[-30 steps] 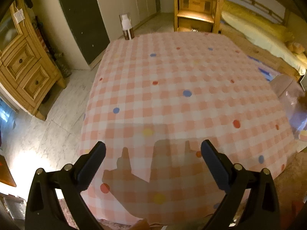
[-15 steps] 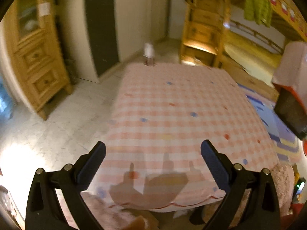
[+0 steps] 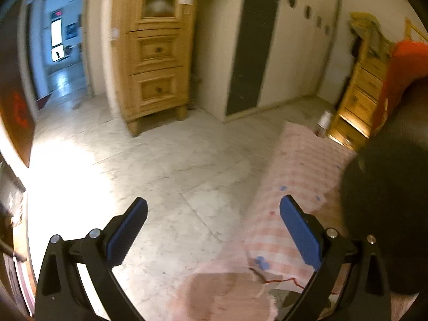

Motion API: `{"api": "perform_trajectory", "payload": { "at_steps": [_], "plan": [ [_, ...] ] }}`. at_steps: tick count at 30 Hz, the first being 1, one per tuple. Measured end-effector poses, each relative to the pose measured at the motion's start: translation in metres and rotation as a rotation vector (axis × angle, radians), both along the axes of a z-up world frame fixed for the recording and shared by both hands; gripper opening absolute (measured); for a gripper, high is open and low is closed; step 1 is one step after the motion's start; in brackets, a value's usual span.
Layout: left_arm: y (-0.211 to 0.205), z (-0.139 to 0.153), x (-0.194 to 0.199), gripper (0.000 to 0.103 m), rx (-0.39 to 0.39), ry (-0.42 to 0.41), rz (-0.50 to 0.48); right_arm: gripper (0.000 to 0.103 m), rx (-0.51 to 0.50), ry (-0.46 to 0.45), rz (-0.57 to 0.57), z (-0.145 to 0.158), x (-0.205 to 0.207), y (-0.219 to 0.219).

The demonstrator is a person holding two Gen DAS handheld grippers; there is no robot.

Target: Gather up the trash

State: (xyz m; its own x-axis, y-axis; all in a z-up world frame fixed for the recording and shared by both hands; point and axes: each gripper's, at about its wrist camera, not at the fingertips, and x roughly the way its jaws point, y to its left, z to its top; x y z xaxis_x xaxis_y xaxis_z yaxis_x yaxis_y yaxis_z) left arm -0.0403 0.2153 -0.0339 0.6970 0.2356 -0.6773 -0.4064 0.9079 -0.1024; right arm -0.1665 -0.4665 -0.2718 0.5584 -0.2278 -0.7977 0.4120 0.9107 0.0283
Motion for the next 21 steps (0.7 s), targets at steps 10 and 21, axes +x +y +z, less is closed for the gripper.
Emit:
{"api": "perform_trajectory", "payload": {
  "at_steps": [10, 21],
  "plan": [
    [0.000, 0.006, 0.009, 0.096, 0.019, 0.031, -0.019, 0.097, 0.000, 0.000, 0.000, 0.000, 0.000, 0.000],
    [-0.070, -0.008, 0.035, 0.096, 0.072, 0.079, -0.207, 0.097, 0.000, 0.000, 0.000, 0.000, 0.000, 0.000]
  ]
}}
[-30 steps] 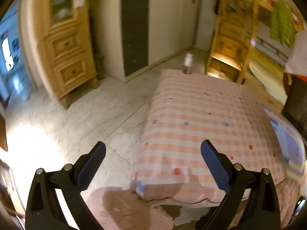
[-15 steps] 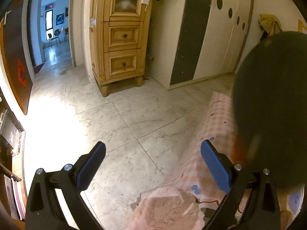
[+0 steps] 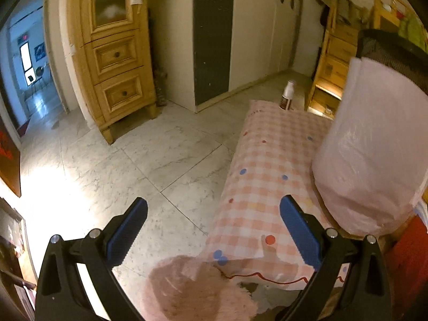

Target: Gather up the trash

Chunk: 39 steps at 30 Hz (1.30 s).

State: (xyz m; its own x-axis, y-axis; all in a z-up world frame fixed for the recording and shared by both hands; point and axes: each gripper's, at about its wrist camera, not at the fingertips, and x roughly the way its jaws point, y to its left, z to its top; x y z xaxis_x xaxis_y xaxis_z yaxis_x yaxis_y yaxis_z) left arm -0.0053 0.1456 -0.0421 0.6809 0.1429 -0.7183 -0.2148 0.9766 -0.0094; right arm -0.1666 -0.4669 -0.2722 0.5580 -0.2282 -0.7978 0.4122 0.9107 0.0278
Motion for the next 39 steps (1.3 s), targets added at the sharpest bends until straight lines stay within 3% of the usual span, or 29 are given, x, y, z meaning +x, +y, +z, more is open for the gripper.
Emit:
{"api": "perform_trajectory", "payload": {
  "at_steps": [11, 39],
  "plan": [
    [-0.018, -0.010, -0.004, 0.096, 0.015, 0.041, -0.035, 0.097, 0.000, 0.000, 0.000, 0.000, 0.000, 0.000],
    [-0.032, -0.042, -0.007, 0.096, -0.035, 0.106, -0.088, 0.097, 0.000, 0.000, 0.000, -0.001, 0.000, -0.001]
  ]
}}
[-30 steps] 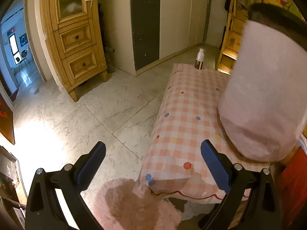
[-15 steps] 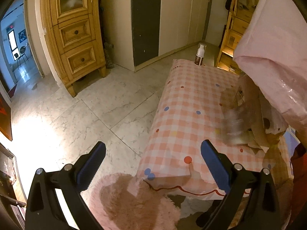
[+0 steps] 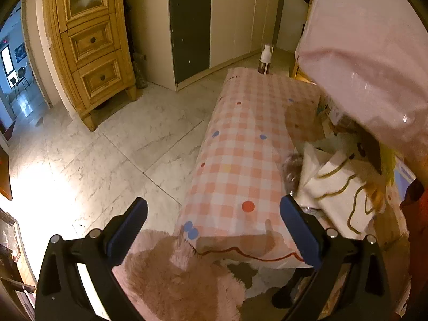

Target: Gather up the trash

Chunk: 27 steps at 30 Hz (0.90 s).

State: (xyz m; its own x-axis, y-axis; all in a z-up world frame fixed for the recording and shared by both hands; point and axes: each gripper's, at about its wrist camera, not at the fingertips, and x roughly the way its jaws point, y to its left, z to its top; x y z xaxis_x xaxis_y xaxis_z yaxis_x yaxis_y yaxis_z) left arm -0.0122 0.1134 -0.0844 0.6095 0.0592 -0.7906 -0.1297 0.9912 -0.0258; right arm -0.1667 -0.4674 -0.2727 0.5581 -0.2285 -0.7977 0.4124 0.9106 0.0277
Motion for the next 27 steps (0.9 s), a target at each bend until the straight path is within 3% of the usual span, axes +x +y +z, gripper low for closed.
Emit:
{"api": "perform_trajectory", "payload": {
  "at_steps": [21, 27],
  "plan": [
    [-0.063, -0.022, 0.001, 0.096, 0.078, 0.035, -0.261, 0.097, 0.000, 0.001, 0.000, 0.000, 0.000, 0.000],
    [-0.063, -0.019, 0.006, 0.096, 0.079, 0.023, -0.274, 0.097, 0.000, 0.001, 0.000, 0.000, 0.000, 0.000]
  ]
}}
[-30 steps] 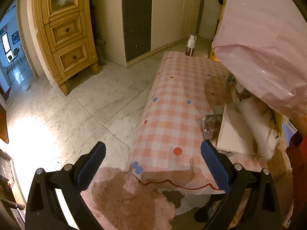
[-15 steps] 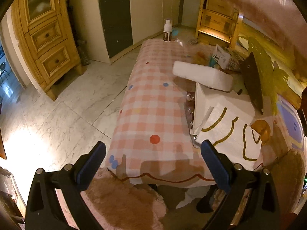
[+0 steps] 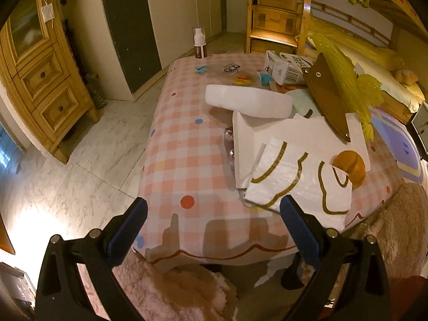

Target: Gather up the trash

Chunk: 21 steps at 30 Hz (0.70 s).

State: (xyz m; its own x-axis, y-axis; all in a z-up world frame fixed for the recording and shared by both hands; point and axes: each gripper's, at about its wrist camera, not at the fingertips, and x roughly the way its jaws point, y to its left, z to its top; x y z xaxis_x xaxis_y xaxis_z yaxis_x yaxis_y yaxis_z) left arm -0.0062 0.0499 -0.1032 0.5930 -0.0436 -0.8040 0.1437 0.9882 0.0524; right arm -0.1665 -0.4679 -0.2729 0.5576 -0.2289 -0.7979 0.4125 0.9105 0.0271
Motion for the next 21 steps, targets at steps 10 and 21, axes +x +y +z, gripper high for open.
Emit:
{"api": "perform_trajectory", "payload": {
  "at_steps": [10, 21],
  "plan": [
    [0.010, 0.035, 0.020, 0.096, -0.080, -0.087, 0.031, 0.097, 0.000, 0.000, 0.000, 0.000, 0.000, 0.000],
    [0.021, 0.048, 0.060, 0.096, -0.118, -0.112, 0.146, 0.097, 0.000, 0.000, 0.000, 0.000, 0.000, -0.001]
  ]
}}
